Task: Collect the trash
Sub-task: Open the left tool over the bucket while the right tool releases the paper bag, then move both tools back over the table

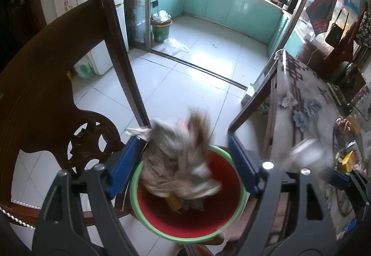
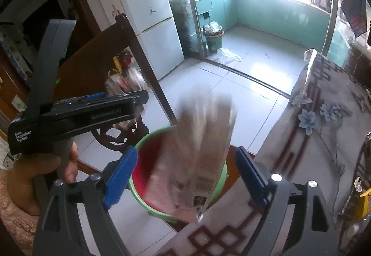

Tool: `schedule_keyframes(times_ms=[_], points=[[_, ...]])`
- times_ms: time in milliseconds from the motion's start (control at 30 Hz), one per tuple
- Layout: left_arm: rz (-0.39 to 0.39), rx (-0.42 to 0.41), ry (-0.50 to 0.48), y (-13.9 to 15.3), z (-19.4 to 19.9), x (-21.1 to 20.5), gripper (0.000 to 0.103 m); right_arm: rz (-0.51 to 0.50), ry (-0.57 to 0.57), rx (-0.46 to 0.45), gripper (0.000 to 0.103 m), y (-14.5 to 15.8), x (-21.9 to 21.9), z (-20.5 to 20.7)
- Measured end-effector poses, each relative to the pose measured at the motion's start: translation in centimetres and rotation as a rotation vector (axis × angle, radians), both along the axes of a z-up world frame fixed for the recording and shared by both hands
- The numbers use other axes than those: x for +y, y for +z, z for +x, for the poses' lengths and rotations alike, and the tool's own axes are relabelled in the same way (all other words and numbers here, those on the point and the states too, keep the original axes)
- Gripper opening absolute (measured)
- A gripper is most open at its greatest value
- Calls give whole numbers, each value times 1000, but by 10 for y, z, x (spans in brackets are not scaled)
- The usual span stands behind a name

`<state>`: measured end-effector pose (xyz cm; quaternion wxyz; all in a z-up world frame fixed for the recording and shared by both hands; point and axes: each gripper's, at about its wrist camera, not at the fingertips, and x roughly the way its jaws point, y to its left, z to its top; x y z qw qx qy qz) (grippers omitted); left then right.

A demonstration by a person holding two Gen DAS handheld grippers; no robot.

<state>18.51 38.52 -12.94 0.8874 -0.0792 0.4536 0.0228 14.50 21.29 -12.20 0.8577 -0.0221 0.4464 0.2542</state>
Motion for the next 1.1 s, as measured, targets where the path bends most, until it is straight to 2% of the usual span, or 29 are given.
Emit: schedule_keyframes(times_ms=[400,633,933,1100], points=[[-11,-55,3,25,-23,-6,78,-5,-78,-91,83,31,-38,-21],[8,-74,-96,35,-42,-44,79,18,-201,-89,83,41,-84,-40],[-18,-87,-274,40,-58,-122,82,8,-443,-53,83,35,-178,-73],[-21,-87,-355,40,-66,-173,82,27,-622,-20,83,26,-260,-101]])
